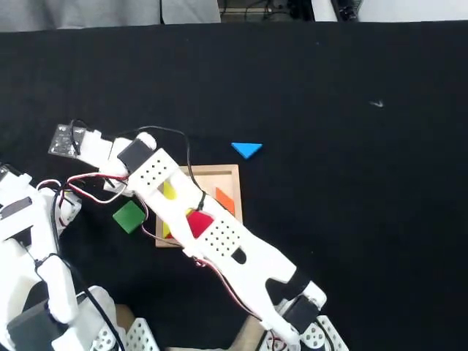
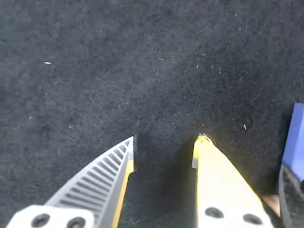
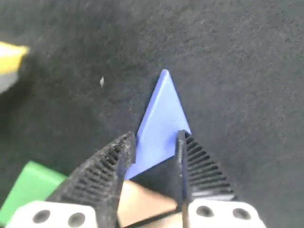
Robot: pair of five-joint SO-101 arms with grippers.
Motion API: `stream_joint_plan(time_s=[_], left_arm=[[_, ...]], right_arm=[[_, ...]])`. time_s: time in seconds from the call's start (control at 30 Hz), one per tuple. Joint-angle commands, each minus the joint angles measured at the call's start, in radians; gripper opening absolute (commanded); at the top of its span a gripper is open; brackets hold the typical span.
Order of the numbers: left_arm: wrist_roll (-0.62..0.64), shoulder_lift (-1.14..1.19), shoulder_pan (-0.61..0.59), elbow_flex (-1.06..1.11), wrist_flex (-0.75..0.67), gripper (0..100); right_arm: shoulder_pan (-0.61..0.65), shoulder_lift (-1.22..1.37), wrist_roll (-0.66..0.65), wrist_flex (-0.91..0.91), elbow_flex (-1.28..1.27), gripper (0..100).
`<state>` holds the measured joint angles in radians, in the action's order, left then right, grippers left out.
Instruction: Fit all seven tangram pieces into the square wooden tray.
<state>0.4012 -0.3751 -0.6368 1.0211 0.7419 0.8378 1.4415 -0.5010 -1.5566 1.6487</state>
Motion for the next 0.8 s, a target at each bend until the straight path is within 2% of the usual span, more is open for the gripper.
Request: stream_joint_plan(time_s=[0.0, 0.07, 0.2, 0.4, 0.6, 0.77], left_arm=[[-0.003, -0.025, 0.005, -0.01, -0.006, 21], [-0.003, -0.025, 0.007, -0.01, -0.006, 21], [-0.003, -0.025, 0.012, -0.01, -0.006, 21], [-0.003, -0.025, 0.008, -0.01, -0.009, 21], [-0.002, -0.025, 0.007, -0.01, -0.011, 21], [-0.003, -0.026, 0.005, -0.01, -0.006, 21]], right_arm=[[-0.051, -0.024, -0.009, -0.15, 0.019, 13.4], [-0.063, -0.027, -0.009, -0.21, 0.018, 13.4], [-0.101, -0.041, 0.044, -0.209, 0.019, 13.5], [-0.106, -0.205, 0.123, -0.212, 0.01, 13.5], [-0.101, -0.367, 0.319, -0.213, -0.027, 13.1], [-0.04, -0.507, 0.459, -0.213, -0.228, 10.3]])
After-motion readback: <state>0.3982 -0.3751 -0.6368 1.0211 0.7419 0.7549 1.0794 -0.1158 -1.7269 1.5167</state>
